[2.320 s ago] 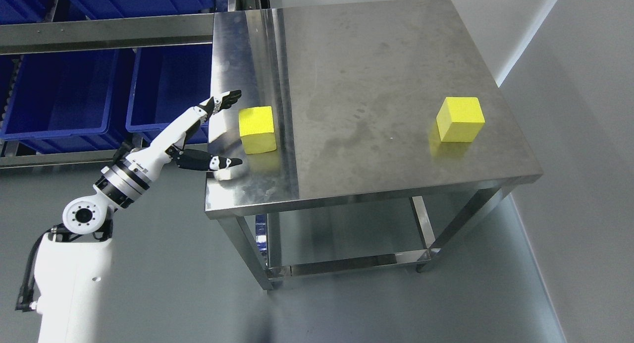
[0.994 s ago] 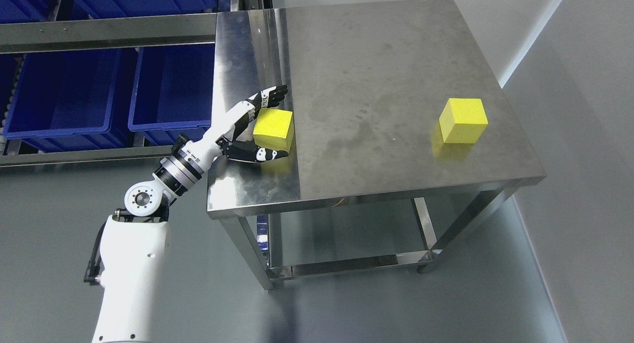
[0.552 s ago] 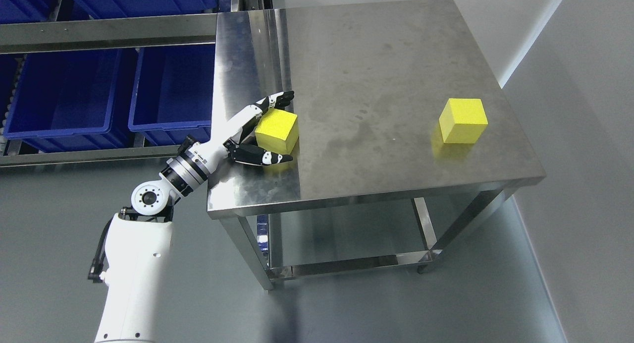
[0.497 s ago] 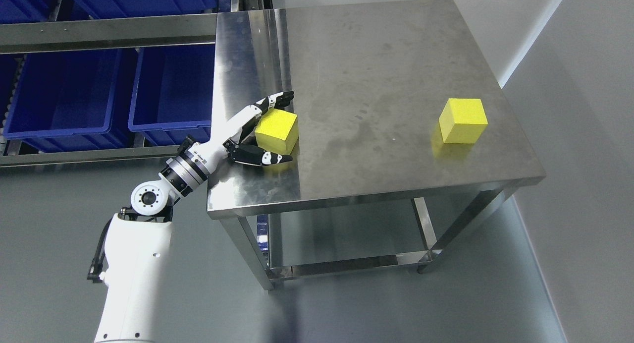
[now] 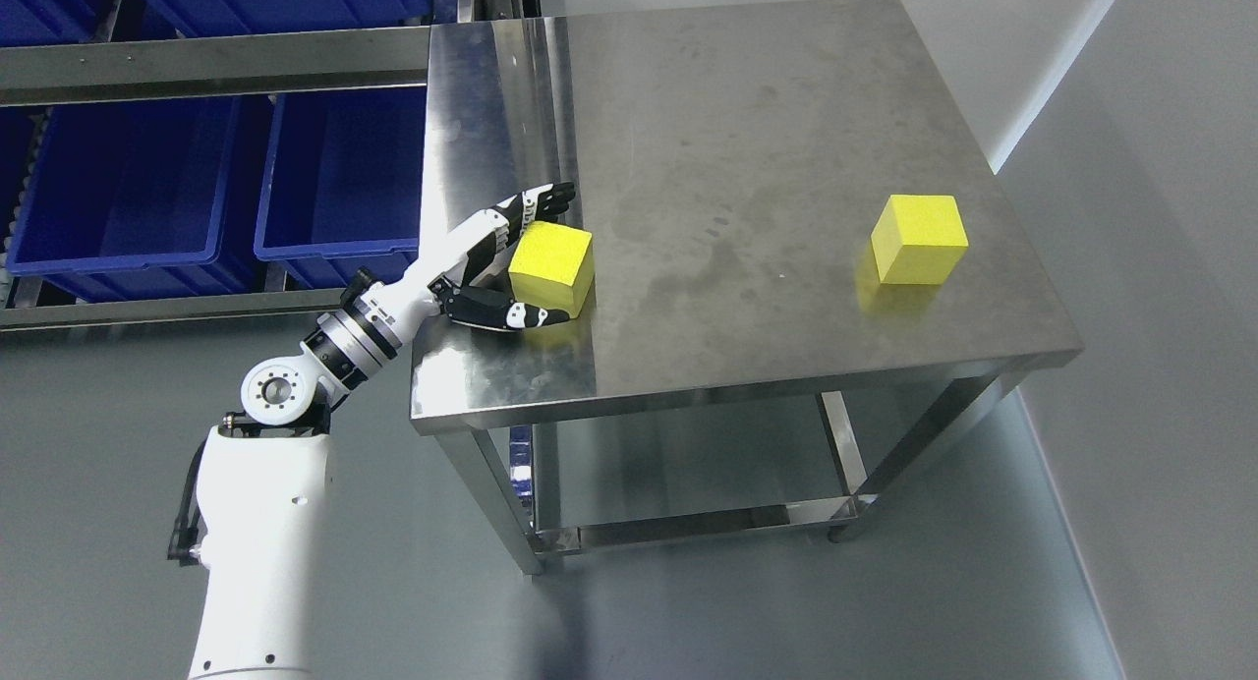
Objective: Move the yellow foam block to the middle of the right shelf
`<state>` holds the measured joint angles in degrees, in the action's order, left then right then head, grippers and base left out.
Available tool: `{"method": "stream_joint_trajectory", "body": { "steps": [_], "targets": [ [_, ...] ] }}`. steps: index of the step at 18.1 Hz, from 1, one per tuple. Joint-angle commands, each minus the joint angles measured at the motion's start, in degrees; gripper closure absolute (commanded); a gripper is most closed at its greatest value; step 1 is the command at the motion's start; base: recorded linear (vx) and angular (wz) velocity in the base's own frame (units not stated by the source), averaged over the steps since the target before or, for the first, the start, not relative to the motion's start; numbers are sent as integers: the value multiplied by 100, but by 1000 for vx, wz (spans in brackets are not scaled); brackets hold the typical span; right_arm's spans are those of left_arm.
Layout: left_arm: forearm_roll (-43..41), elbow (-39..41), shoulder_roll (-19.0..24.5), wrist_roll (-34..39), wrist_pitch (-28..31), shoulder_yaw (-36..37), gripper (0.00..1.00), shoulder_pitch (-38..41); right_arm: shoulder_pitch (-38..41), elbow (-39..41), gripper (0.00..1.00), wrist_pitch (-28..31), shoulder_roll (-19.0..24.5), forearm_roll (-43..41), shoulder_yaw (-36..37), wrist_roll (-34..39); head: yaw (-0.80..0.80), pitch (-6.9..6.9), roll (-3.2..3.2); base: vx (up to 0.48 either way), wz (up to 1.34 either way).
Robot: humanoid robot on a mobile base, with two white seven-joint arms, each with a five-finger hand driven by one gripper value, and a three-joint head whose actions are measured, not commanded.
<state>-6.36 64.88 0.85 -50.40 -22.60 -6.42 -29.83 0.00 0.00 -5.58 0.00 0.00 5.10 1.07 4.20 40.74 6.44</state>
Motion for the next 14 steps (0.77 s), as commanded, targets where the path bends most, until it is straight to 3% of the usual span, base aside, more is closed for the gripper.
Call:
{"method": "stream_joint_trajectory", "body": {
  "steps": [1, 2, 3, 4, 6, 7, 8, 9, 10, 11, 12, 13, 14],
  "targets": [
    [38, 86, 99, -5, -69, -202, 2, -14, -17, 100, 0, 5, -100, 0, 0, -2, 0, 0, 0, 0, 0],
    [21, 86, 99, -5, -60, -176, 4, -23, -9, 100, 0, 5, -100, 0, 0, -2, 0, 0, 0, 0, 0],
    [20, 86, 99, -13, -60, -167, 25, -23, -9, 100, 0, 5, -100, 0, 0, -2, 0, 0, 0, 0, 0],
    [38, 77, 90, -13, -69, -245, 52, -15, -9, 100, 0, 5, -100, 0, 0, -2, 0, 0, 0, 0, 0],
    [186, 86, 15, -31, -87, -465, 91, -23, -9, 100, 0, 5, -100, 0, 0, -2, 0, 0, 0, 0, 0],
    [335, 86, 15, -74, -78, -553, 100, -32, -9, 100, 0, 5, -100, 0, 0, -2, 0, 0, 0, 0, 0],
    [372, 86, 15, -66, -78, -571, 100, -41, -9, 100, 0, 5, -100, 0, 0, -2, 0, 0, 0, 0, 0],
    [389, 112, 15, -66, -87, -580, 96, -58, -9, 100, 0, 5, -100, 0, 0, -2, 0, 0, 0, 0, 0],
    [398, 199, 15, -14, -87, -589, 80, -58, -9, 100, 0, 5, -100, 0, 0, -2, 0, 0, 0, 0, 0],
    [398, 313, 15, -13, -95, -580, 46, -67, -9, 100, 0, 5, -100, 0, 0, -2, 0, 0, 0, 0, 0],
    [398, 454, 15, -13, -95, -563, 23, -58, -9, 100, 0, 5, -100, 0, 0, -2, 0, 0, 0, 0, 0],
    [398, 638, 29, -13, -95, -589, 8, -41, -9, 100, 0, 5, -100, 0, 0, -2, 0, 0, 0, 0, 0],
    [398, 848, 55, -13, -104, -667, 0, -15, -17, 100, 0, 5, -100, 0, 0, -2, 0, 0, 0, 0, 0]
  ]
}}
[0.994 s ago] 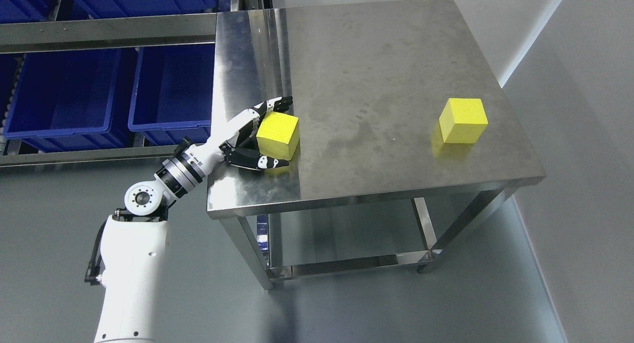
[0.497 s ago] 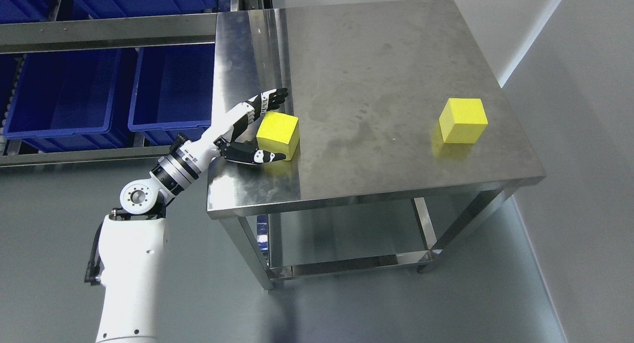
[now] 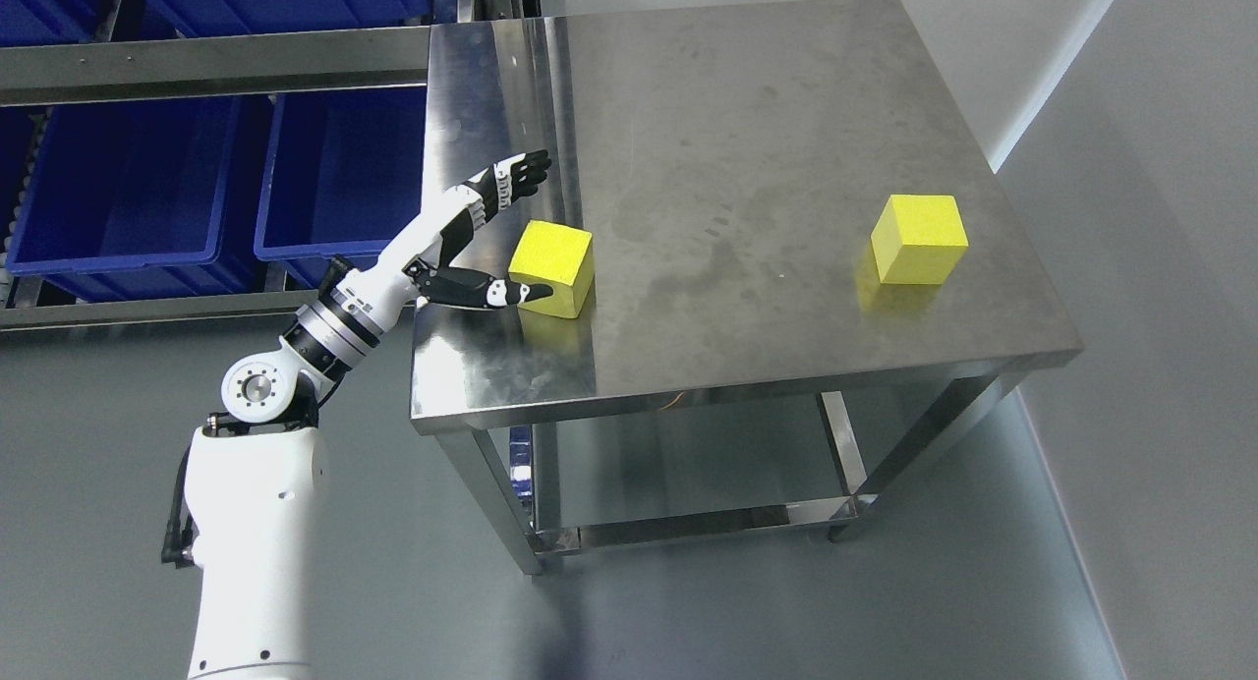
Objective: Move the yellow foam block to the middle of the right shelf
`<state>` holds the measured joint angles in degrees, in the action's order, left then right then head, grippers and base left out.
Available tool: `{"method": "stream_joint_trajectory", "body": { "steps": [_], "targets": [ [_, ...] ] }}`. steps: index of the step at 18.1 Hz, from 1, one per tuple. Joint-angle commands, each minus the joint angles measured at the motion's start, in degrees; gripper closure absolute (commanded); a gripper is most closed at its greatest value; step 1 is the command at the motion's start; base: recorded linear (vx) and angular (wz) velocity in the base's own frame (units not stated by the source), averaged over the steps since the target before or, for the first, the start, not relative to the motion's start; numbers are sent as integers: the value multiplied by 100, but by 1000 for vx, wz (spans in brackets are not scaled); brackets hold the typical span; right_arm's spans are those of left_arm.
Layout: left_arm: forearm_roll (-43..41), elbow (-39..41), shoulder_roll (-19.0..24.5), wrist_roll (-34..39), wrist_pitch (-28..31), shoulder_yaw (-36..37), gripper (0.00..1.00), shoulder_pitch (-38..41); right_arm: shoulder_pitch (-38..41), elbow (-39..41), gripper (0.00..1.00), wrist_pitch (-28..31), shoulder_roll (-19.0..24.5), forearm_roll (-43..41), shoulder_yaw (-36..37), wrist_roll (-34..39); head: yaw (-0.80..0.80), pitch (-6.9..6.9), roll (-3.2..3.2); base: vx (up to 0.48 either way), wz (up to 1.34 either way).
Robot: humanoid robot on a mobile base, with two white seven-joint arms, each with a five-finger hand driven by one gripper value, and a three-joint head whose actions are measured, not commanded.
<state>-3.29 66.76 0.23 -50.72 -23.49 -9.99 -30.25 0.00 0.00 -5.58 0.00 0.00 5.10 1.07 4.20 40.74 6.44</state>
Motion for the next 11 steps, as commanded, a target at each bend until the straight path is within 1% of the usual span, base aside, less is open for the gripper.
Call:
{"method": "stream_joint_trajectory", "body": {
  "steps": [1, 4, 5, 6, 7, 9, 10, 11],
  "targets": [
    [109, 776, 91, 27, -76, -484, 0, 37, -9, 100, 0, 5, -100, 0, 0, -2, 0, 0, 0, 0, 0],
    [250, 812, 77, 79, -699, -880, 0, -16, -9, 100, 0, 5, -100, 0, 0, -2, 0, 0, 0, 0, 0],
    [302, 803, 77, 254, -805, -968, 0, -33, -9, 100, 0, 5, -100, 0, 0, -2, 0, 0, 0, 0, 0],
    [355, 803, 77, 682, -859, -1065, 0, -121, -9, 100, 0, 5, -100, 0, 0, -2, 0, 0, 0, 0, 0],
    [356, 803, 77, 1521, -859, -1153, 0, -226, -9, 100, 0, 5, -100, 0, 0, -2, 0, 0, 0, 0, 0],
    [356, 795, 77, 3541, -824, -1032, 0, -297, -17, 100, 0, 5, -100, 0, 0, -2, 0, 0, 0, 0, 0],
    [338, 786, 77, 4500, -781, -787, 0, -297, -9, 100, 0, 5, -100, 0, 0, -2, 0, 0, 0, 0, 0],
    [329, 777, 77, 5284, -702, -428, 0, -254, -17, 100, 0, 5, -100, 0, 0, -2, 0, 0, 0, 0, 0]
  ]
}}
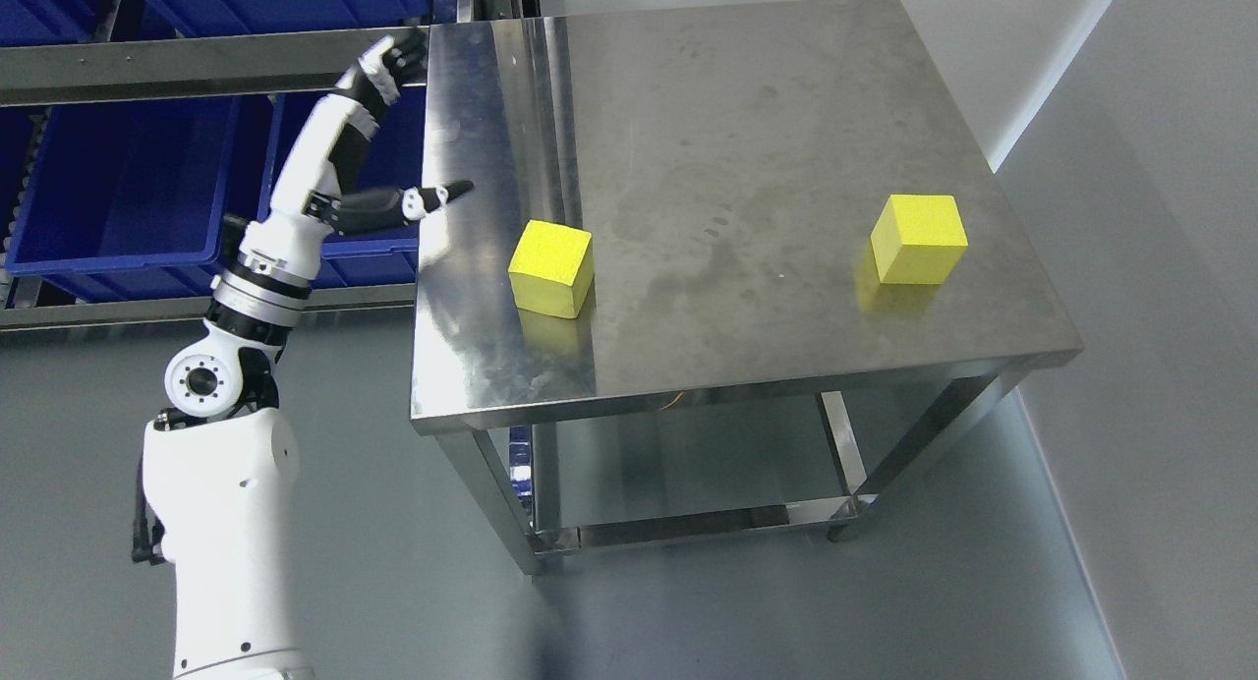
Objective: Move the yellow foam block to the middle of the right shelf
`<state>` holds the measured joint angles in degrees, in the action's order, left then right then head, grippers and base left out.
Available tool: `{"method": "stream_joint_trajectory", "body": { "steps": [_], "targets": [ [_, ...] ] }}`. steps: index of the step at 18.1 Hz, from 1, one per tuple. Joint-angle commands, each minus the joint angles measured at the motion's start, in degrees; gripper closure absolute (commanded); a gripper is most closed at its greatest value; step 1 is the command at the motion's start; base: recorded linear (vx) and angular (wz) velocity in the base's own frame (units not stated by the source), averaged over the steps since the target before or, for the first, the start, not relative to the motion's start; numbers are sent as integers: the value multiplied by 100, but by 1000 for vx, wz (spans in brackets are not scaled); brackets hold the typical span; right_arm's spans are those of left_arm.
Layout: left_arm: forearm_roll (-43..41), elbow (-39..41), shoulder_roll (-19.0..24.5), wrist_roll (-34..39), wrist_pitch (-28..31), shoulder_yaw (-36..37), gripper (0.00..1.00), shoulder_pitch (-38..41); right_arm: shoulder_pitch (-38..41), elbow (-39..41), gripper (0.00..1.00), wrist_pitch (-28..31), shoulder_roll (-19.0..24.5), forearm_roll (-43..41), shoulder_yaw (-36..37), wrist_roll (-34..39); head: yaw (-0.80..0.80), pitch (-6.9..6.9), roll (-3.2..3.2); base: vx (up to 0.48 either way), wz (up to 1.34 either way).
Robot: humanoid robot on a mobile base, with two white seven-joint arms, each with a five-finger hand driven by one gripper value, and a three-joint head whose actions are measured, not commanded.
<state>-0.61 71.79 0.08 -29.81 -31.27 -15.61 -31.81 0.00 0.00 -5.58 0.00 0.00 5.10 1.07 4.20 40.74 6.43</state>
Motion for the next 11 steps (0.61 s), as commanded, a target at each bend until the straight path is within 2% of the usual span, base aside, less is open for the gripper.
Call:
{"method": "stream_joint_trajectory", "body": {
  "steps": [1, 2, 3, 4, 5, 6, 7, 8, 9, 10, 11],
  "targets": [
    [61, 283, 92, 3305, 130, 294, 0, -62, -9, 100, 0, 5, -100, 0, 0, -2, 0, 0, 0, 0, 0],
    [61, 291, 92, 3289, 122, 357, 1, -36, -9, 100, 0, 5, -100, 0, 0, -2, 0, 0, 0, 0, 0],
    [70, 318, 92, 3236, 61, 383, 17, 69, -9, 100, 0, 5, -100, 0, 0, -2, 0, 0, 0, 0, 0],
    [79, 335, 92, 3201, -201, 323, 63, 218, -9, 100, 0, 5, -100, 0, 0, -2, 0, 0, 0, 0, 0],
    [122, 292, 92, 3183, -795, 244, 99, 298, -9, 100, 0, 5, -100, 0, 0, -2, 0, 0, 0, 0, 0],
    [132, 283, 92, 3140, -932, 339, 100, 351, -9, 100, 0, 5, -100, 0, 0, -2, 0, 0, 0, 0, 0],
    [123, 283, 92, 3035, -898, 461, 96, 412, -17, 100, 0, 5, -100, 0, 0, -2, 0, 0, 0, 0, 0],
    [36, 274, 92, 2799, -672, 541, 33, 361, -9, 100, 0, 5, -100, 0, 0, -2, 0, 0, 0, 0, 0],
    [-17, 291, 92, 2605, -269, 524, 7, 325, -9, 100, 0, 5, -100, 0, 0, -2, 0, 0, 0, 0, 0],
    [-9, 318, 92, 2560, -117, 507, 1, 316, -9, 100, 0, 5, -100, 0, 0, -2, 0, 0, 0, 0, 0],
    [-9, 309, 92, 2550, -116, 498, 1, 307, -9, 100, 0, 5, -100, 0, 0, -2, 0, 0, 0, 0, 0]
  ]
}}
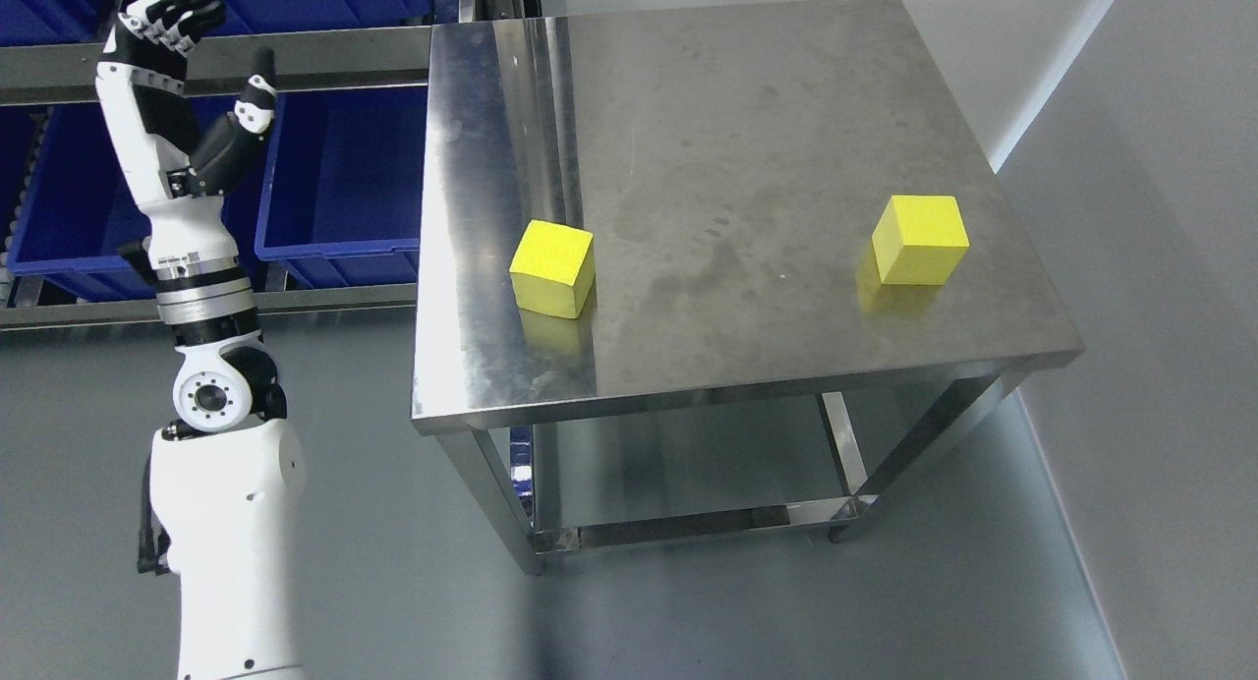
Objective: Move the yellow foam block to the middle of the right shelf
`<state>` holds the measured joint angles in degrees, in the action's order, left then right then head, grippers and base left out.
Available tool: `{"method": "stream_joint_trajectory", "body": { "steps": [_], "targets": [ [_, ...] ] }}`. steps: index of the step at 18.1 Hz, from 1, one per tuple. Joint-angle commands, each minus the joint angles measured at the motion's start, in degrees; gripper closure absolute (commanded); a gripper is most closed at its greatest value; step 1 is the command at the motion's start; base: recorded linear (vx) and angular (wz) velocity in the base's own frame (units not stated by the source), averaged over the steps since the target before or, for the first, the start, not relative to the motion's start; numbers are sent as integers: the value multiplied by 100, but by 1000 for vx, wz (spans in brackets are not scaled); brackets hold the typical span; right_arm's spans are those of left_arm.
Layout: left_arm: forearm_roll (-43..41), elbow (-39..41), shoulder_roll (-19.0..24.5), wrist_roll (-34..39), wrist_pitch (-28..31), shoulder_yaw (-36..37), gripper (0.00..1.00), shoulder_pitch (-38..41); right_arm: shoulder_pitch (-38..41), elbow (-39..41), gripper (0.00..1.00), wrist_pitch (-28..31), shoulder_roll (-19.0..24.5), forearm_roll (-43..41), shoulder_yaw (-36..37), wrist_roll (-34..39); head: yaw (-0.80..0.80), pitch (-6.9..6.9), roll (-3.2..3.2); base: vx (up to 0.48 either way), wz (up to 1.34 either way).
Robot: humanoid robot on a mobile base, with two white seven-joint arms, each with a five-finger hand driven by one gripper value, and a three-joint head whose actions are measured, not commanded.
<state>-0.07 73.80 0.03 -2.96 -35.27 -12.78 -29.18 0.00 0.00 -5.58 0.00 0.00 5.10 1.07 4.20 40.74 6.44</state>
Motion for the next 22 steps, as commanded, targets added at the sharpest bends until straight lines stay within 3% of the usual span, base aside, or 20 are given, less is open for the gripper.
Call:
{"method": "stream_joint_trajectory", "body": {
  "steps": [1, 5, 7, 9, 12, 16, 22],
  "targets": [
    [-64, 117, 97, -152, 292, 205, 1, 35, -9, 100, 0, 5, -100, 0, 0, -2, 0, 0, 0, 0, 0],
    [-64, 108, 97, -178, 336, 258, 1, -44, -9, 100, 0, 5, -100, 0, 0, -2, 0, 0, 0, 0, 0],
    [-81, 117, 97, -361, 406, 563, 6, 9, -9, 100, 0, 5, -100, -9, 0, -2, 0, 0, 0, 0, 0],
    [-73, 73, 417, -1193, 730, 1091, 5, 96, -9, 100, 0, 5, -100, 0, 0, -2, 0, 0, 0, 0, 0],
    [-99, -41, 445, -2451, 1065, 1321, 5, 97, -9, 100, 0, 5, -100, 0, 0, -2, 0, 0, 0, 0, 0],
    [-178, -59, 515, -3551, 1286, 1567, 7, 123, -9, 100, 0, 5, -100, 0, 0, -2, 0, 0, 0, 0, 0],
    [-872, -427, 515, -3790, 1400, 1576, 7, -8, -9, 100, 0, 5, -100, 0, 0, -2, 0, 0, 0, 0, 0]
  ]
}}
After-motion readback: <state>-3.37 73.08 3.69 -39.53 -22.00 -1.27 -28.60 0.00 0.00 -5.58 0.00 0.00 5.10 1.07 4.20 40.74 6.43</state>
